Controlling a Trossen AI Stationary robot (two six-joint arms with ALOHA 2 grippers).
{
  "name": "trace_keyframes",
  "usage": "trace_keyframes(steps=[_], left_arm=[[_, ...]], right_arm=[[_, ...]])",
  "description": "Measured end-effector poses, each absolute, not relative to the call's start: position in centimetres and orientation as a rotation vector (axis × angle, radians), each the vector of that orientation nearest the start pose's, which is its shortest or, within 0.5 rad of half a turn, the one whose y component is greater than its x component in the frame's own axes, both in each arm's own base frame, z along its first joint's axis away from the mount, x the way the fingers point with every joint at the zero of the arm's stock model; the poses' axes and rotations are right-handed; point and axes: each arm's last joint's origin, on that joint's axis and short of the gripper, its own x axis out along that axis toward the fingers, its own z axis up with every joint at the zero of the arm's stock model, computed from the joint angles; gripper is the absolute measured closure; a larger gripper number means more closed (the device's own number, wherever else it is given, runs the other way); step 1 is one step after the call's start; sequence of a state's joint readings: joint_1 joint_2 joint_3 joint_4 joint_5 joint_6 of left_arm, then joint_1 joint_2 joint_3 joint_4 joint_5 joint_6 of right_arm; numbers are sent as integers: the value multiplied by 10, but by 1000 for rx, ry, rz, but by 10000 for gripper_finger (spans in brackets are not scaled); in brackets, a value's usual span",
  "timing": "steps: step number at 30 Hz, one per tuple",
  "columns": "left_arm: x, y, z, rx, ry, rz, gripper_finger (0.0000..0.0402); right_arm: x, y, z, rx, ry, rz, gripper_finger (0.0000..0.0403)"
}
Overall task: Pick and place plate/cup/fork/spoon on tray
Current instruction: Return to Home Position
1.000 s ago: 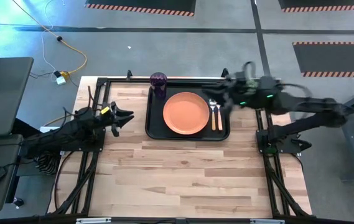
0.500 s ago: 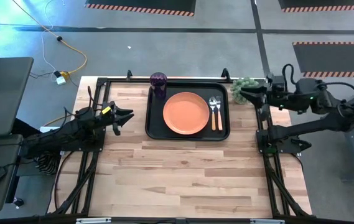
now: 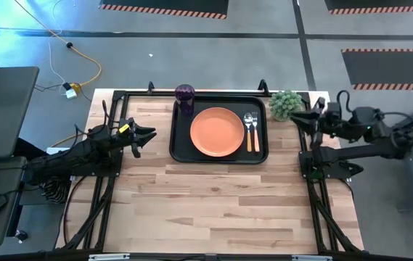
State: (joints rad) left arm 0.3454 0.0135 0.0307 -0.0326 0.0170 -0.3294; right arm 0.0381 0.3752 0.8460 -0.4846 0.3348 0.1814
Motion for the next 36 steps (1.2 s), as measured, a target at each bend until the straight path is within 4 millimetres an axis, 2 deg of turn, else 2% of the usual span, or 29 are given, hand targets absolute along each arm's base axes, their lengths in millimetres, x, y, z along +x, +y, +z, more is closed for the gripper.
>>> trace_keyframes(steps=[4, 11, 19, 22, 25, 30, 33, 36], left_arm=[[91, 32, 170, -294, -33, 328, 291], [91, 32, 170, -170, -12, 330, 291], [91, 32, 170, -70, 5, 332, 291], [91, 32, 170, -69, 5, 332, 291], [91, 32, 170, -69, 5, 332, 291], [91, 32, 170, -16, 14, 332, 291], [91, 32, 170, 34, 22, 332, 291], [91, 32, 170, 53, 25, 332, 291]], right_arm=[[63, -6, 328, 198, -39, -258, 327], [76, -4, 262, 250, 33, -217, 327], [88, -3, 208, 306, 41, -193, 327], [88, -2, 197, 320, 13, -141, 327], [88, 0, 196, 312, -39, -76, 327], [89, 1, 195, 290, -31, -31, 327], [90, 4, 194, 279, -16, 59, 327], [92, 7, 183, 269, 22, 131, 327]])
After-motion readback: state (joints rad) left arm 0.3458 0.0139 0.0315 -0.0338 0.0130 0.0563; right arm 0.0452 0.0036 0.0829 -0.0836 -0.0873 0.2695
